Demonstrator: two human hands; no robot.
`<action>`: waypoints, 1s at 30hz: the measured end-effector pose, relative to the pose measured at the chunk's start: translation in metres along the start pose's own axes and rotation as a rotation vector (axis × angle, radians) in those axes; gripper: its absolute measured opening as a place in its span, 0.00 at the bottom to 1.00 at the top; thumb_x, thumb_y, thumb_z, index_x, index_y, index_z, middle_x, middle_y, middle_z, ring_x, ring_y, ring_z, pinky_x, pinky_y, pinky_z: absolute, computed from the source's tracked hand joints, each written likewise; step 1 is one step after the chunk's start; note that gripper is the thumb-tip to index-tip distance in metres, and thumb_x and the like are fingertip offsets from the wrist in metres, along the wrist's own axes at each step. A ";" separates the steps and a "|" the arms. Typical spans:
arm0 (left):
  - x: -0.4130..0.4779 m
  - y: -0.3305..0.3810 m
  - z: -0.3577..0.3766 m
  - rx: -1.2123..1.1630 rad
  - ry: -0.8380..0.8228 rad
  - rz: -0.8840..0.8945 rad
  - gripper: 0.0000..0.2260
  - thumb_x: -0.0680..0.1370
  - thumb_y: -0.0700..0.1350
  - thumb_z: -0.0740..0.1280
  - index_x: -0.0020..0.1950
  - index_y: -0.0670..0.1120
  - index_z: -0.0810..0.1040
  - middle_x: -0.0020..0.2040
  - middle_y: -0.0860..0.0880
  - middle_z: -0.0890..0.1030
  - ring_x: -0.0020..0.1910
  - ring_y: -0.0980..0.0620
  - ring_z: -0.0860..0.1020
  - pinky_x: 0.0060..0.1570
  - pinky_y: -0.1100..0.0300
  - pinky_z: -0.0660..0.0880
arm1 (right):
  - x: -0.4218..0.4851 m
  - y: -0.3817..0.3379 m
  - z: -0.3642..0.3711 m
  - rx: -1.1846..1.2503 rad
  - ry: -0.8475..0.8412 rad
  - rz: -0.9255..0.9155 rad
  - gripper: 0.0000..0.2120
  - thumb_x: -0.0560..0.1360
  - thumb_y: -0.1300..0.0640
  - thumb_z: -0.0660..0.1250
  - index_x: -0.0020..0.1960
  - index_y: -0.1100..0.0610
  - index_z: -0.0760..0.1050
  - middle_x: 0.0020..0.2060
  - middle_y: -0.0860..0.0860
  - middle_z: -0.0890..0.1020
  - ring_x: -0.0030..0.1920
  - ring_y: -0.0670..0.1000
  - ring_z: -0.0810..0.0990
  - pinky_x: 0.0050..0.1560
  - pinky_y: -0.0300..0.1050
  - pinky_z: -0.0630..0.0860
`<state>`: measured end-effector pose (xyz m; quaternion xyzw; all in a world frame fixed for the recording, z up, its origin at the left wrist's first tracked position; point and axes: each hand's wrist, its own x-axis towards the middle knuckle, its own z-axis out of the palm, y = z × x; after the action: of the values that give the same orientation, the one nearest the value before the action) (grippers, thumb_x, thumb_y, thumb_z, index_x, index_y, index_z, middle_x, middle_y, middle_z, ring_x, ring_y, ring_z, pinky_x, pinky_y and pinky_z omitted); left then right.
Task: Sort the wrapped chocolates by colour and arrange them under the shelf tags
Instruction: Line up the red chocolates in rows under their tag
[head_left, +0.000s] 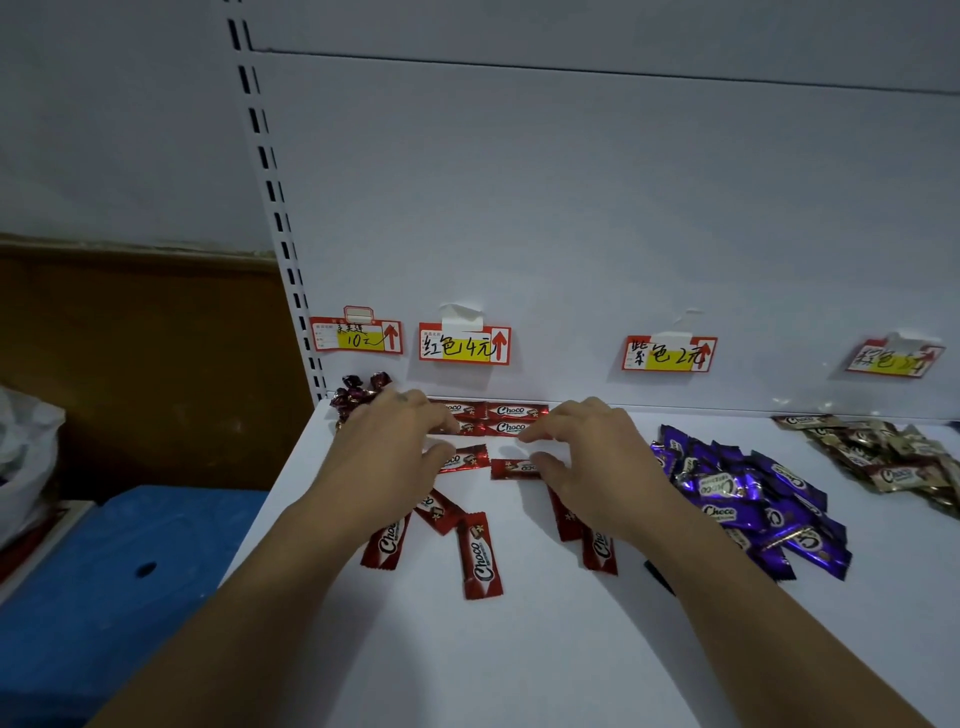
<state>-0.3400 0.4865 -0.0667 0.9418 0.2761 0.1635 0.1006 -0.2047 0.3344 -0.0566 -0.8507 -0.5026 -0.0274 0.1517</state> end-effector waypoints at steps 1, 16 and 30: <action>0.000 0.000 0.001 0.026 -0.035 0.028 0.12 0.79 0.52 0.64 0.62 0.57 0.77 0.64 0.55 0.75 0.64 0.54 0.69 0.64 0.53 0.68 | 0.000 -0.001 0.001 -0.008 -0.002 -0.010 0.15 0.80 0.50 0.62 0.66 0.44 0.74 0.66 0.43 0.75 0.64 0.47 0.68 0.65 0.44 0.60; 0.001 -0.002 0.004 0.030 -0.140 0.130 0.13 0.80 0.47 0.63 0.64 0.56 0.77 0.63 0.56 0.75 0.61 0.55 0.71 0.61 0.57 0.71 | 0.006 -0.005 0.004 0.580 0.255 0.222 0.08 0.77 0.57 0.66 0.53 0.46 0.75 0.36 0.45 0.80 0.34 0.45 0.81 0.35 0.38 0.76; -0.003 0.001 0.000 -0.025 -0.146 0.194 0.13 0.81 0.48 0.60 0.63 0.56 0.78 0.60 0.57 0.75 0.56 0.59 0.70 0.54 0.63 0.69 | -0.004 0.002 -0.004 -0.049 -0.030 -0.057 0.11 0.78 0.54 0.64 0.57 0.45 0.79 0.61 0.44 0.76 0.60 0.46 0.71 0.61 0.43 0.68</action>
<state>-0.3415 0.4838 -0.0666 0.9721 0.1734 0.1070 0.1158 -0.2044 0.3286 -0.0539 -0.8399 -0.5278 -0.0315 0.1225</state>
